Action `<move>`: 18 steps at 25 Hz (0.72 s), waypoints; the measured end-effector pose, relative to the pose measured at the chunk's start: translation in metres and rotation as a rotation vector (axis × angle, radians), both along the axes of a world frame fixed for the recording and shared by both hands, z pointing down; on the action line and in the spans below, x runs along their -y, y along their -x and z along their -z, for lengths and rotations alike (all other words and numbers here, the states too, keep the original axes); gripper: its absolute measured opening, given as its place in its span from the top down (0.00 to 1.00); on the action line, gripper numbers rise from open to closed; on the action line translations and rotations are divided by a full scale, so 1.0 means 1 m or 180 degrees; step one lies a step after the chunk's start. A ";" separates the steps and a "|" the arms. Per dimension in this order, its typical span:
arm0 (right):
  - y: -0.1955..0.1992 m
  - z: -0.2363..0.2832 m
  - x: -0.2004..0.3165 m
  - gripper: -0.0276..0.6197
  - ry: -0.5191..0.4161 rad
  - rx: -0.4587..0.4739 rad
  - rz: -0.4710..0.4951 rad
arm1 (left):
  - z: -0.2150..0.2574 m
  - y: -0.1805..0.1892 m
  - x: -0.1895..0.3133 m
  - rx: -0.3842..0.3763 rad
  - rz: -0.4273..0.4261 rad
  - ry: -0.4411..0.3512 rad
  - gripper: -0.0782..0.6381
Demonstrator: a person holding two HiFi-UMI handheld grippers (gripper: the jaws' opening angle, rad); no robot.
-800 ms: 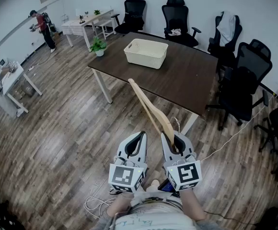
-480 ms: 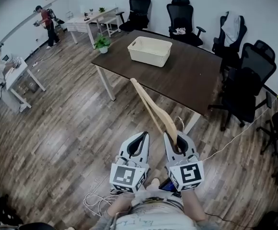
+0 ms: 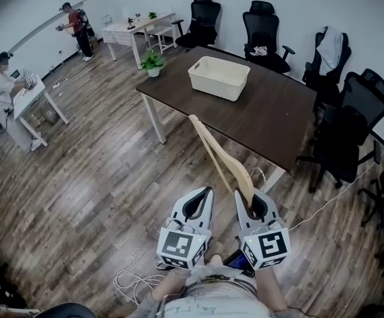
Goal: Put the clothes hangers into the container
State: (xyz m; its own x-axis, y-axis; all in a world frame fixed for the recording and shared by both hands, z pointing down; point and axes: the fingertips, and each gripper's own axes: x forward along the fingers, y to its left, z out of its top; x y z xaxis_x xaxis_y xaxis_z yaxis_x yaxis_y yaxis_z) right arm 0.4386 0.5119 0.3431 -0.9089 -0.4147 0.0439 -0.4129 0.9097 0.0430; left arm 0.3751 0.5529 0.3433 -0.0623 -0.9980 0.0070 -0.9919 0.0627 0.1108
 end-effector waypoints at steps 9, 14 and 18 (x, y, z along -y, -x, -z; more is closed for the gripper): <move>0.052 0.006 0.028 0.87 0.0056 0.0065 -0.0039 | 0.008 0.046 0.037 -0.0036 -0.0277 -0.0108 0.88; 0.086 0.000 0.043 0.87 0.0080 0.0045 -0.0100 | 0.004 0.080 0.056 -0.0039 -0.0367 -0.0097 0.88; 0.109 -0.006 0.053 0.87 0.0073 0.0029 -0.0130 | -0.001 0.106 0.067 -0.0052 -0.0412 -0.0087 0.88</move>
